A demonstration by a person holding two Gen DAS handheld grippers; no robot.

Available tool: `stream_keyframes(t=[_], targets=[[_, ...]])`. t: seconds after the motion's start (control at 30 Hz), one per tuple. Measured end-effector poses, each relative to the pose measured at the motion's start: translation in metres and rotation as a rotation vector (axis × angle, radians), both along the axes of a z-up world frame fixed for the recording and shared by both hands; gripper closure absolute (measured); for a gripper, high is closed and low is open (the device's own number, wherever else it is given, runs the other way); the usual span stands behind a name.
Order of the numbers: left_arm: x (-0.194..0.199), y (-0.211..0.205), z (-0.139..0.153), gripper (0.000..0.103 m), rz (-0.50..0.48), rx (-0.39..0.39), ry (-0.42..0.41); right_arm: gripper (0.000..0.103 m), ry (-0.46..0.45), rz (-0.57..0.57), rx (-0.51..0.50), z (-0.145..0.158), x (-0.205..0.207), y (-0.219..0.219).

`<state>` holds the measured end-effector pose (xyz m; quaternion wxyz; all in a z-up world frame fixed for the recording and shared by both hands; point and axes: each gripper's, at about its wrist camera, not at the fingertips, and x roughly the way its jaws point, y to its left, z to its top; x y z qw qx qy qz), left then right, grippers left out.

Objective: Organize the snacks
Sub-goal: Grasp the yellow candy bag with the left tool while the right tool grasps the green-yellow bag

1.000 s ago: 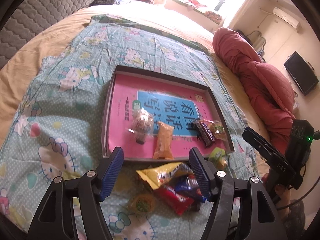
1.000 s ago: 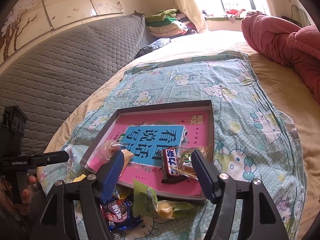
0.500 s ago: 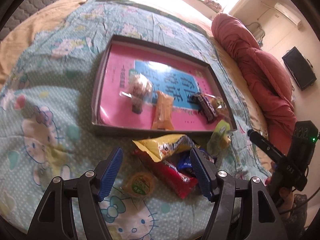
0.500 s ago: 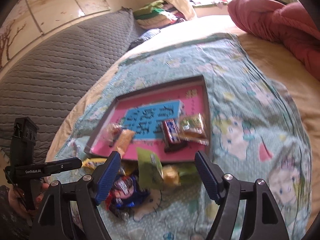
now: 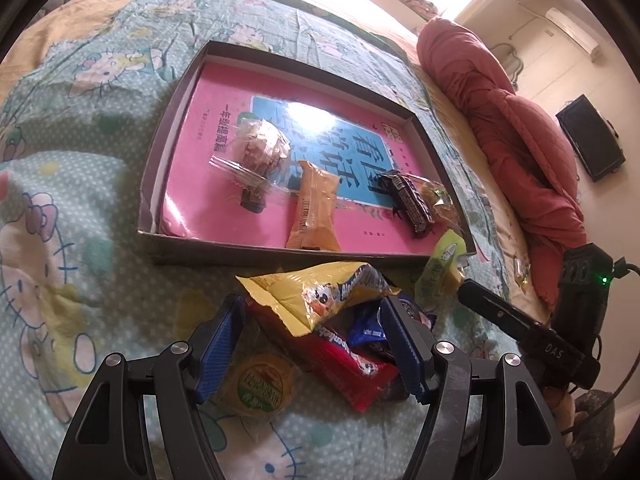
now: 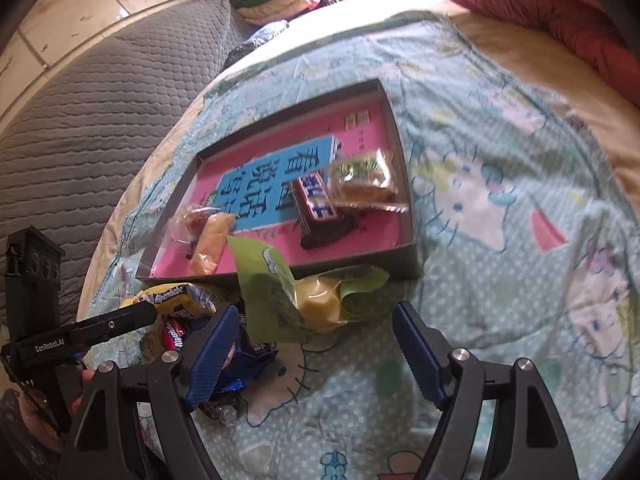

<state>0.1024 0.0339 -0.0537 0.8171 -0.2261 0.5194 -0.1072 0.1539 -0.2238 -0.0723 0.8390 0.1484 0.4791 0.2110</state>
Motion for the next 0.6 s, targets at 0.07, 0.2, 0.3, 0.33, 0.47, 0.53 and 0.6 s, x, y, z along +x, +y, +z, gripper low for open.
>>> stream_keyframes(t=[0.07, 0.2, 0.3, 0.33, 0.47, 0.53, 0.6], targets=[[0.004, -0.001, -0.004, 0.031, -0.002, 0.007, 0.002, 0.024, 0.007, -0.001, 0.015, -0.004, 0.002, 0.003], [0.01, -0.004, -0.007, 0.031, -0.007, 0.02, -0.002, 0.025, 0.004, 0.003, -0.003, -0.01, 0.008, 0.01], [0.015, -0.005, -0.008, 0.031, -0.006, 0.017, -0.007, 0.03, -0.013, 0.011, -0.016, -0.012, 0.011, 0.015], [0.017, -0.006, -0.009, 0.031, -0.006, 0.016, -0.009, 0.031, -0.019, 0.016, -0.03, -0.012, 0.012, 0.017], [0.022, -0.01, -0.011, 0.032, -0.01, 0.009, -0.018, 0.037, -0.03, 0.038, -0.068, -0.016, 0.017, 0.021], [0.023, -0.013, -0.011, 0.041, -0.015, 0.006, -0.025, 0.038, -0.028, 0.043, -0.06, -0.018, 0.018, 0.021], [0.023, -0.016, -0.012, 0.054, -0.019, 0.026, -0.016, 0.041, -0.028, 0.045, -0.06, -0.017, 0.018, 0.02]])
